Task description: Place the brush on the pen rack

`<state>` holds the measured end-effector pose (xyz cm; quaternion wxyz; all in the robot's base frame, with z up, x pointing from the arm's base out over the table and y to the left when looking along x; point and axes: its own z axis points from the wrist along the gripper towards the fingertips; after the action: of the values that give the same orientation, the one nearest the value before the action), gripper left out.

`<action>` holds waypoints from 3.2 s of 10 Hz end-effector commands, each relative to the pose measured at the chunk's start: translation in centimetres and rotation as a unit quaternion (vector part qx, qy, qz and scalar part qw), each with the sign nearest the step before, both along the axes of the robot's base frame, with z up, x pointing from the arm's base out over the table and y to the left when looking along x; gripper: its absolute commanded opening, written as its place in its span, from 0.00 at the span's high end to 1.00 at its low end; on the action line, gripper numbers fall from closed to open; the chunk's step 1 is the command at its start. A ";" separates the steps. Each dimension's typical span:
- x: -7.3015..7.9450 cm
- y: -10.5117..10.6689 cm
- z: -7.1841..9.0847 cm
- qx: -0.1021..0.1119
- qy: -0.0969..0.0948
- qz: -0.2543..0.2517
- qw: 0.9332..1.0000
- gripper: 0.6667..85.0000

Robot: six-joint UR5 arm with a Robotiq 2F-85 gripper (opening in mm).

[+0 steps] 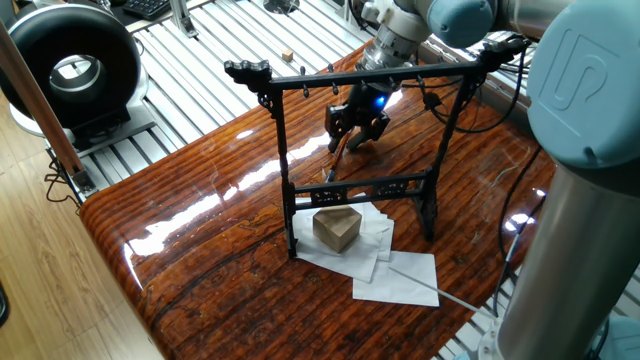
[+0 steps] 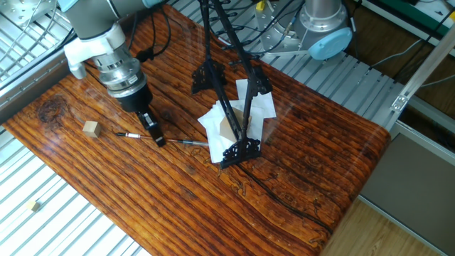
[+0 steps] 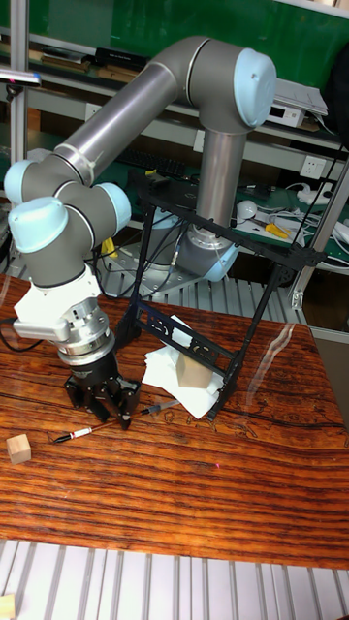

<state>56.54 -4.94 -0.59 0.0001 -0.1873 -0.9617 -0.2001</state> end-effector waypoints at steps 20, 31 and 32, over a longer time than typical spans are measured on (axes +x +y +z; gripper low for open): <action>0.4 -2.3 1.7 -0.069 0.034 0.039 0.996 1.00; -0.3 -4.7 3.5 -0.131 0.049 0.062 0.988 0.83; -0.3 -4.2 3.6 -0.121 0.050 0.059 0.990 0.85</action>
<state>56.58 -9.14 2.03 0.0245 -0.1269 -0.9885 -0.0784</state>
